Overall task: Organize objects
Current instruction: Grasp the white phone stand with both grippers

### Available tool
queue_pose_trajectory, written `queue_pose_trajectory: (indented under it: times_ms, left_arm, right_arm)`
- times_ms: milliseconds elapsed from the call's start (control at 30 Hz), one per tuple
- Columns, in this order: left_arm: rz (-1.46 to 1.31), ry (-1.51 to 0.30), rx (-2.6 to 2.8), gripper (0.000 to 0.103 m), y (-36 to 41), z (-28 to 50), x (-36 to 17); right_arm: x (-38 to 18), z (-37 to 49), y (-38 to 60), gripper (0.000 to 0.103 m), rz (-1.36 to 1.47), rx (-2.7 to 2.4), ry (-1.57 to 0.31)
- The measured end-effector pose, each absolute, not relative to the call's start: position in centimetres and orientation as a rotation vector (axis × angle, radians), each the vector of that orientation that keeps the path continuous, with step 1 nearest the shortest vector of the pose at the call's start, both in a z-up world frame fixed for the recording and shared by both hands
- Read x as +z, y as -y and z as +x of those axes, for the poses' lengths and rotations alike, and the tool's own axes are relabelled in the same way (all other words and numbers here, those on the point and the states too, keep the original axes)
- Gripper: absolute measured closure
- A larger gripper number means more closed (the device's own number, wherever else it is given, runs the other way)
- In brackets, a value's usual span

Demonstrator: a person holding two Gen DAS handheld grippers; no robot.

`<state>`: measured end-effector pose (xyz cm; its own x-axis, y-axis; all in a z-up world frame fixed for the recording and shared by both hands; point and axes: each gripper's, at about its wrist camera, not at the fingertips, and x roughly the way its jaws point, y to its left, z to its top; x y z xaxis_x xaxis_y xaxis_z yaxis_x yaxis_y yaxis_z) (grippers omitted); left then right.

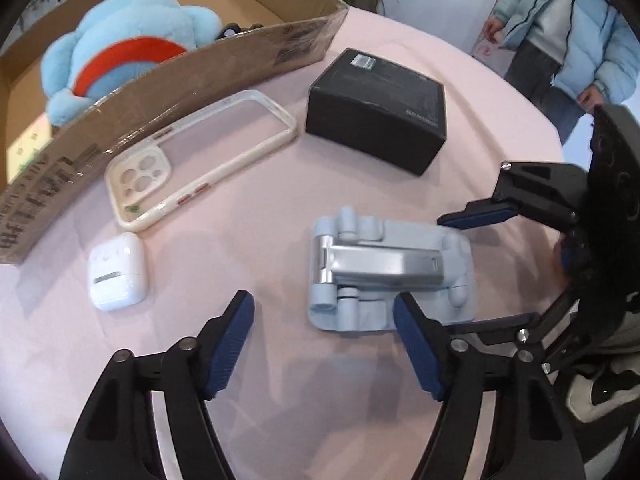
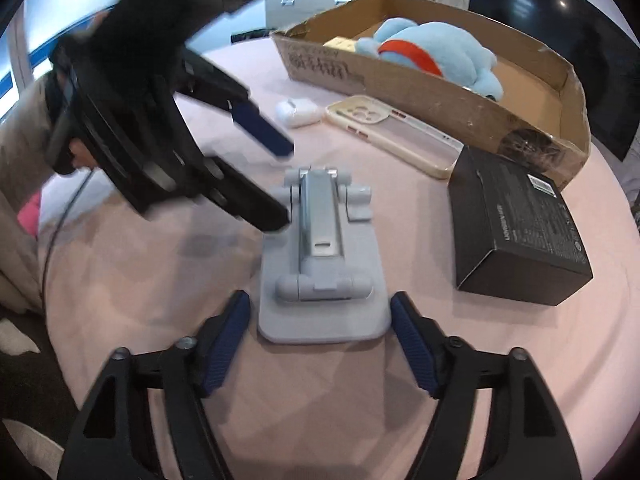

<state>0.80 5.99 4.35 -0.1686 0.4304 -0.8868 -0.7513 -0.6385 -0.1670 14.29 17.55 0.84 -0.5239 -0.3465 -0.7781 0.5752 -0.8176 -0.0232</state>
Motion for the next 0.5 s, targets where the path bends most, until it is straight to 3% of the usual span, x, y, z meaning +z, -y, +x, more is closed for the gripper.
queue_pose_trajectory:
  times_ms: [133, 333, 433, 500]
  left_arm:
    - [-1.275, -0.443, 1.867, 0.052, -6.2, 1.3, 4.7]
    - [-1.252, -0.421, 1.772, 0.046, -6.4, 1.3, 4.5]
    - [-1.243, -0.403, 1.781, 0.062, -6.1, 0.8, 4.8]
    - [-1.238, -0.410, 1.777, 0.063, -5.8, 0.7, 4.9]
  right_arm:
    - [0.8, 13.7, -17.6, 0.039, 1.106, -2.301, -0.384]
    - [0.7, 13.3, -17.4, 0.039, 1.109, -2.273, -0.415]
    - [0.8, 13.3, -17.4, 0.039, 1.108, -2.261, -0.414]
    - [0.8, 13.3, -17.5, 0.039, 1.111, -2.252, -0.419]
